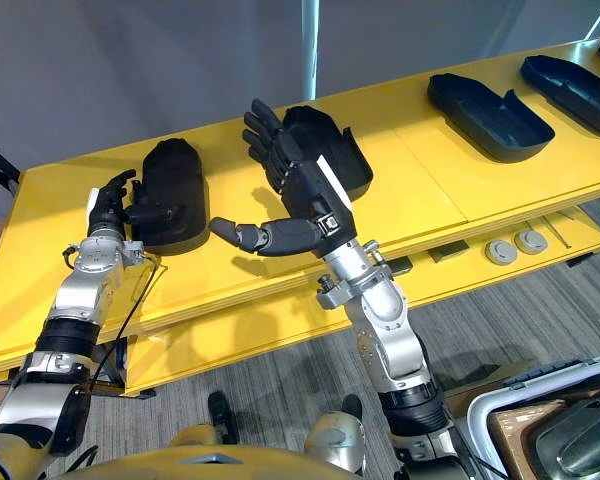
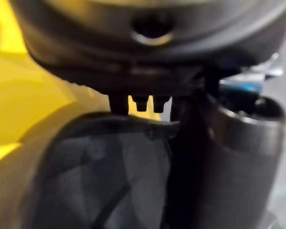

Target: Walk over and take three plastic housings, then place them on the shelf

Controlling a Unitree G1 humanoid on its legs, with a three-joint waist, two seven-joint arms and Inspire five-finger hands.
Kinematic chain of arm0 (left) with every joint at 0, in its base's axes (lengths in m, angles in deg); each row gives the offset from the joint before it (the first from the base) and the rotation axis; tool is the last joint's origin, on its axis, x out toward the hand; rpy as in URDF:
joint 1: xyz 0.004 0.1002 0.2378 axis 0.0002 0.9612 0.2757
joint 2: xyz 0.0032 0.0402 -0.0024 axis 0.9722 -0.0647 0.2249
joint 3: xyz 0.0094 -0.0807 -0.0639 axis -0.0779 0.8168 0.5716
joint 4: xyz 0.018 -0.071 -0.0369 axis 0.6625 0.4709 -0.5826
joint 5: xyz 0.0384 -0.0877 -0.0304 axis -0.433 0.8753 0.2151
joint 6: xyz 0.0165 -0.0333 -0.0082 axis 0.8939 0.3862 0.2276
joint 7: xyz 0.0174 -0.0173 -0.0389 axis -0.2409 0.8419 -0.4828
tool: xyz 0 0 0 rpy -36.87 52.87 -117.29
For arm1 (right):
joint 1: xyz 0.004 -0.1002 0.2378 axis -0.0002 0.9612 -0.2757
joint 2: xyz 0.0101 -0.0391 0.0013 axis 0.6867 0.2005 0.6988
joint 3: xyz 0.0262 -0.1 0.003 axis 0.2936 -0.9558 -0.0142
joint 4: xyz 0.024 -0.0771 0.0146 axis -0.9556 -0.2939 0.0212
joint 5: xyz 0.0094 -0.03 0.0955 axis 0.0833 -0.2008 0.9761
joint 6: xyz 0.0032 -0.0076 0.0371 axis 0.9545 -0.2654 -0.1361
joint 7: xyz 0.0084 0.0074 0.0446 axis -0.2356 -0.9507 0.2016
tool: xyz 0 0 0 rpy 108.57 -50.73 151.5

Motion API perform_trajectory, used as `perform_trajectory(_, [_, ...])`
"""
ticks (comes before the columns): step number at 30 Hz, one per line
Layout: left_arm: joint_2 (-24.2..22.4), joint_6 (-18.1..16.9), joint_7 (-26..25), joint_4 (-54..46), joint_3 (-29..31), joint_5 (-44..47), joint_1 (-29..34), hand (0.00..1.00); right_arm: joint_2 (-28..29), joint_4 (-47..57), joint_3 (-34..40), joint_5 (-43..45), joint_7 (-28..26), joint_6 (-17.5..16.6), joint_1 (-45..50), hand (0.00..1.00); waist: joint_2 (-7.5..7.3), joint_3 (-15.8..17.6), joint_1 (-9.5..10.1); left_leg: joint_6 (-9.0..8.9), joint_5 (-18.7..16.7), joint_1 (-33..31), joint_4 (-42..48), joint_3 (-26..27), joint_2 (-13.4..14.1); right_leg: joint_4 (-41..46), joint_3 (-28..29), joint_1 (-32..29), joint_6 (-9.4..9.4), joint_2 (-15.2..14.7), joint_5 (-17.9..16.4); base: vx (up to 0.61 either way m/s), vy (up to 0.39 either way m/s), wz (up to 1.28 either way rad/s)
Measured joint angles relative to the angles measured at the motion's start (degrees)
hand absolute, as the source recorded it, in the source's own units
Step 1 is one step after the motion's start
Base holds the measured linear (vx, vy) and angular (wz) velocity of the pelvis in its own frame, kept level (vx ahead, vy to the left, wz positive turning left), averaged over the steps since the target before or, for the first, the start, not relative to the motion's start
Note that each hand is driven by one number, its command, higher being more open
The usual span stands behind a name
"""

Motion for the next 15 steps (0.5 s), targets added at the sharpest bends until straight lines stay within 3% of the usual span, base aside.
perform_trajectory(6, [4.92,-2.06,-1.28,-6.18,2.08,1.83,0.05,1.00,0.13,0.05,-0.50,0.00,-0.25,0.02,3.71,1.00,0.00,0.00,0.93,-0.08,-0.08,0.26,0.01,-0.01,0.00,0.03,-0.04,0.39,-0.03,0.00,0.00,0.00,-0.002,0.01])
perform_trajectory(9, [4.94,-6.37,2.57,-20.12,5.52,16.38,2.91,1.00,0.82,0.04,-1.17,-0.05,-1.47,0.52,5.30,1.00,-0.01,-0.04,1.39,-0.10,-0.13,0.41,0.00,-0.36,-0.06,0.02,-0.40,0.85,-0.19,-0.04,-0.11,0.00,-0.013,0.05])
perform_trajectory(12, [3.94,-8.14,4.61,-28.44,3.93,19.59,4.99,1.00,1.78,0.04,-2.01,-0.05,-2.22,0.54,5.27,1.00,0.36,-0.34,1.38,-0.13,-0.15,0.79,-0.01,-0.94,-0.08,-0.01,-1.04,1.70,-0.23,-0.06,-0.30,0.00,-0.013,0.07])
perform_trajectory(15, [2.68,-8.80,4.85,-28.53,3.88,19.84,5.77,1.00,1.81,0.04,-2.21,-0.01,-2.40,0.56,5.24,1.00,1.16,-1.01,1.25,-0.14,-0.16,0.65,-0.02,-1.10,-0.03,-0.26,-1.48,1.75,-0.45,-0.05,-0.46,0.00,-0.005,0.02])
